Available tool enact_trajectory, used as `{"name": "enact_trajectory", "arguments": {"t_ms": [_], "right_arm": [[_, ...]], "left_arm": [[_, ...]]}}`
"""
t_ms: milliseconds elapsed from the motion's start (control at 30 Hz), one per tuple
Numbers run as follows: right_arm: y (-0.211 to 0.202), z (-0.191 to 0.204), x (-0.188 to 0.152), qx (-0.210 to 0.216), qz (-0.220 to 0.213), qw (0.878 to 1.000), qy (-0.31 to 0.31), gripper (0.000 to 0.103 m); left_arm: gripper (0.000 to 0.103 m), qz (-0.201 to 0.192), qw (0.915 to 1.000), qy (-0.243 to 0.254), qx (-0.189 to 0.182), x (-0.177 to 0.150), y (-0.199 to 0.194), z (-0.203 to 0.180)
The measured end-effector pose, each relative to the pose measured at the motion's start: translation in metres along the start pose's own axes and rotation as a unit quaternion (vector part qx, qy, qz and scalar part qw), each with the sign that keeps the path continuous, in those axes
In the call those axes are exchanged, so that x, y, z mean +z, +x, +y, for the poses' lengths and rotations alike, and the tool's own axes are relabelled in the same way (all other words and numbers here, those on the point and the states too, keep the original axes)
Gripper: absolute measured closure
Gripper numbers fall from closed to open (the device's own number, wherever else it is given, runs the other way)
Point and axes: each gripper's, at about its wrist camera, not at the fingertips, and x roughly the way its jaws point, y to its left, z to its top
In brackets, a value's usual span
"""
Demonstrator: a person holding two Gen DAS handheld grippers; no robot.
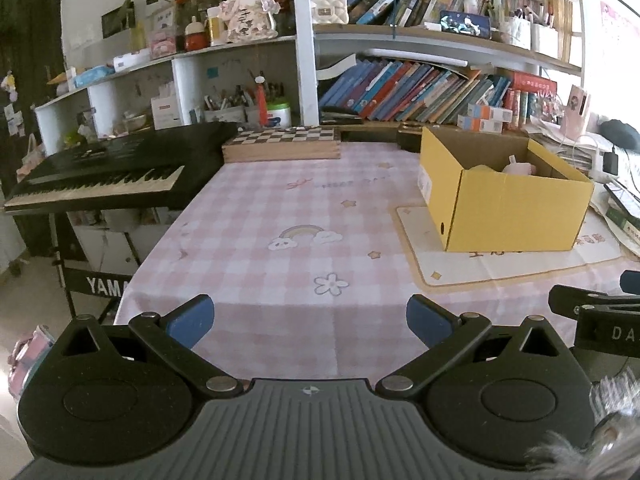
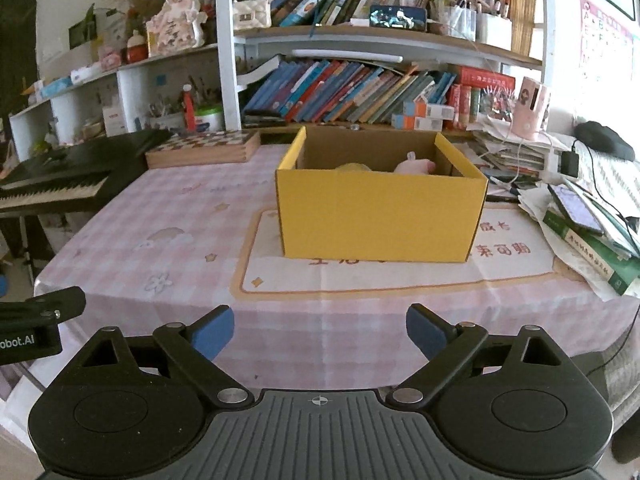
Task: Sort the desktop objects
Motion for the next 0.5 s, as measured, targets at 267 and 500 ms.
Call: {"name": "enact_trajectory", "arguments": {"t_ms": [267, 500], "right_arm": [[-0.0035, 0.0073, -0.0053, 0.000, 0.006, 1.000, 0.000, 0.006], [-0.0035, 0.0090, -0.0053, -0.001, 0.006, 1.000, 0.000, 0.005]], "left_arm": [[0.000, 0.007, 1.0000, -0.004, 0.001, -0.0028, -0.0019, 0.0082], [0.000, 0.008, 0.9999, -0.003, -0.015, -0.0031, -0.0020, 0.0079]]}}
